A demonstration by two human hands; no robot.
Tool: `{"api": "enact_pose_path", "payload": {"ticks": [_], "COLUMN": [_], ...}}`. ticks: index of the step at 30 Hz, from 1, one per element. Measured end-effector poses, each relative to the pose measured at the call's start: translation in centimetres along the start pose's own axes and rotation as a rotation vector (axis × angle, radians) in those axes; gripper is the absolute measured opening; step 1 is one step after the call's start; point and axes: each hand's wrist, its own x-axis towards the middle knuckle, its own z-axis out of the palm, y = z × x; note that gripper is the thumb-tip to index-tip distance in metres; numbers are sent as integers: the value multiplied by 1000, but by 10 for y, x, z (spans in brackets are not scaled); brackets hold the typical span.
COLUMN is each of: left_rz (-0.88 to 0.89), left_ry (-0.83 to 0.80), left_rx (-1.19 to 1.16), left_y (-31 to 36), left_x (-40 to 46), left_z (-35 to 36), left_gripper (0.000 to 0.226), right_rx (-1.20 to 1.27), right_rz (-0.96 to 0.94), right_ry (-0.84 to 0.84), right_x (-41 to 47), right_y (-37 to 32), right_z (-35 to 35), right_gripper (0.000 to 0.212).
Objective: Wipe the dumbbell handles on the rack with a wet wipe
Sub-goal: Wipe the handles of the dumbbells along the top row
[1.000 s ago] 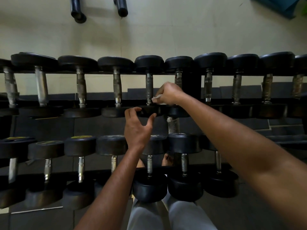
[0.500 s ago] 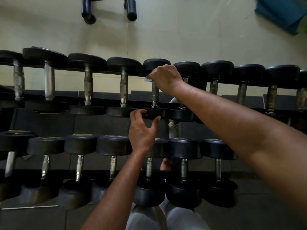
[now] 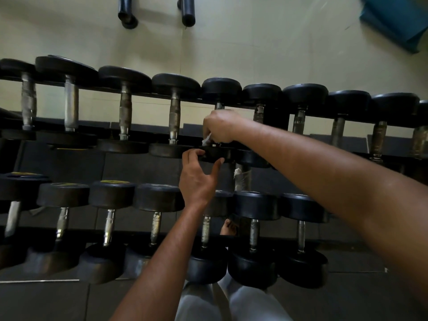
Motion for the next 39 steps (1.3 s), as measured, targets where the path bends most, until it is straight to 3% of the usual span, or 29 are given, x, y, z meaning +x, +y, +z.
{"api": "enact_pose_path", "payload": {"ticks": [2, 5, 8, 10, 13, 16, 22, 28, 30, 33, 35, 37, 39], "left_rz": [-10, -102, -437, -604, -574, -490, -475, -541, -593, -584, -572, -584, -611], "left_ry": [11, 36, 82, 9, -61, -8, 39, -212, -252, -186, -101, -75, -83], "left_rx": [-27, -121, -337, -520, -673, -704, -806, -933, -928, -878, -848, -827, -850], "left_y": [1, 6, 13, 12, -4, -10, -21, -38, -37, -27, -24, -23, -25], "left_x": [-4, -8, -9, -7, -1, 4, 9, 15, 16, 12, 11, 11, 11], "left_z": [3, 12, 26, 34, 46, 57, 67, 55, 53, 60, 64, 63, 60], "left_gripper": [60, 59, 79, 104, 124, 105, 76, 22, 28, 77, 96, 94, 78], "right_rx": [87, 479, 810, 908, 1058, 1129, 1138, 1009, 922, 703, 587, 521, 485], "right_rz": [9, 150, 337, 370, 411, 402, 414, 413, 392, 331, 293, 292, 310], "right_ry": [12, 100, 300, 356, 429, 500, 592, 651, 672, 705, 710, 715, 742], "right_x": [-6, -21, -41, -50, -48, -40, -34, -35, -35, -34, -32, -30, -30], "right_y": [1, 18, 38, 43, 42, 38, 38, 45, 45, 48, 50, 51, 49], "right_z": [10, 13, 28, 38, 46, 55, 66, 62, 57, 52, 52, 53, 53], "right_gripper": [25, 26, 23, 20, 24, 22, 22, 22, 23, 22, 20, 18, 19]}}
